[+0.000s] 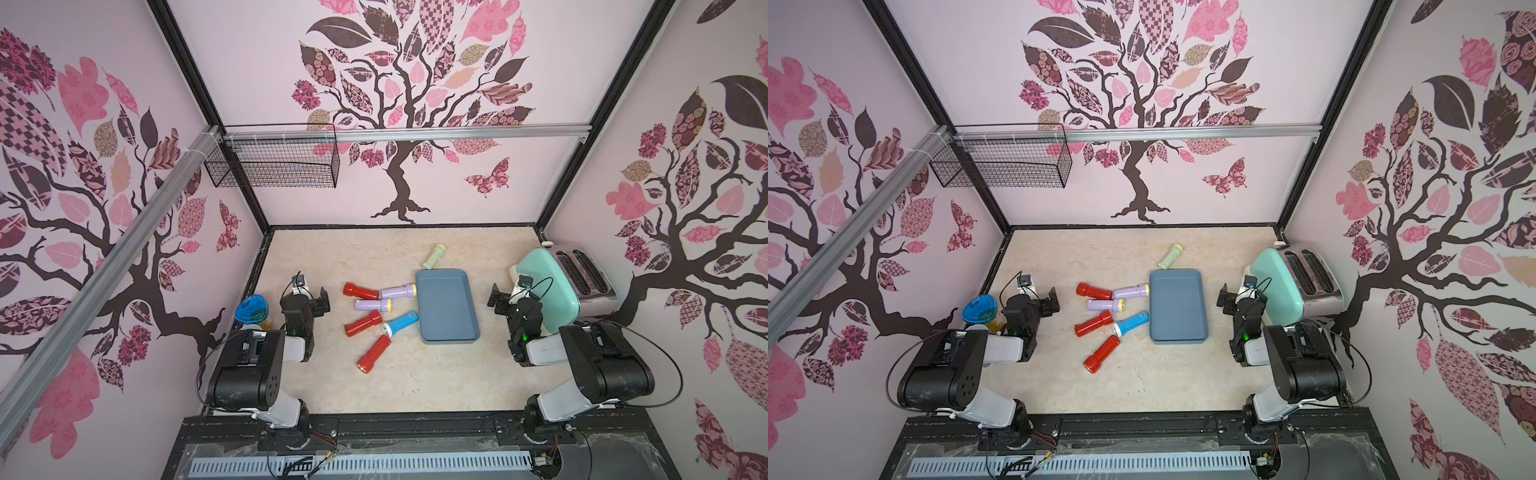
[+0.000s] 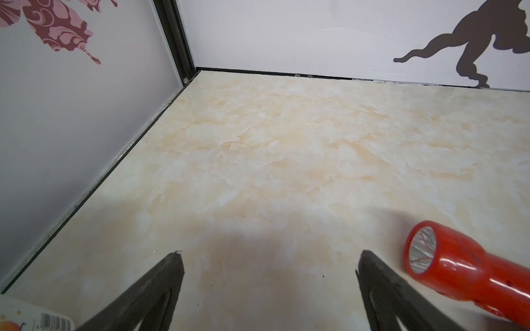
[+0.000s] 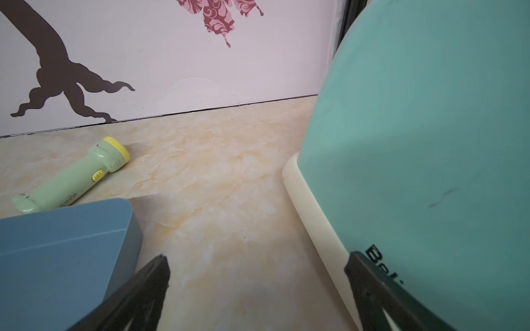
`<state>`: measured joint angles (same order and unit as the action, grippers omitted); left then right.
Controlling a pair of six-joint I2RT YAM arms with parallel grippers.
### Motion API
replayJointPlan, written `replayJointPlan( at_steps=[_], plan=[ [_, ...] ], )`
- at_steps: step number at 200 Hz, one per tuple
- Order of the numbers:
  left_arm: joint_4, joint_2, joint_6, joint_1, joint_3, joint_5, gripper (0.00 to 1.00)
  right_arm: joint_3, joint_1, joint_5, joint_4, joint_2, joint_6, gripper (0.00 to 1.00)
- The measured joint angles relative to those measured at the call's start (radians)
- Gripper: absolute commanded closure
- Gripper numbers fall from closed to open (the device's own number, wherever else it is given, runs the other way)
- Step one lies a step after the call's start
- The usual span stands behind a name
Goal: Put the flashlights into the storage boxes
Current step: Pick up the flashlight from the center of the board.
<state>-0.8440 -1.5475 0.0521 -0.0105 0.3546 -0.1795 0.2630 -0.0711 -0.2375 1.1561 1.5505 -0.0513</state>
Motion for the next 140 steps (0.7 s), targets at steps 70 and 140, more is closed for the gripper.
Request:
replayJointPlan(
  at_steps=[70,140],
  plan=[
    [0.0,0.0,0.0,0.0,0.001,0.0,0.02,0.0,0.009,0.034,0.0,0.0,0.0,0.0],
    [0.0,0.0,0.0,0.0,0.001,0.0,0.02,0.0,0.009,0.036,0.0,0.0,0.0,0.0]
  ],
)
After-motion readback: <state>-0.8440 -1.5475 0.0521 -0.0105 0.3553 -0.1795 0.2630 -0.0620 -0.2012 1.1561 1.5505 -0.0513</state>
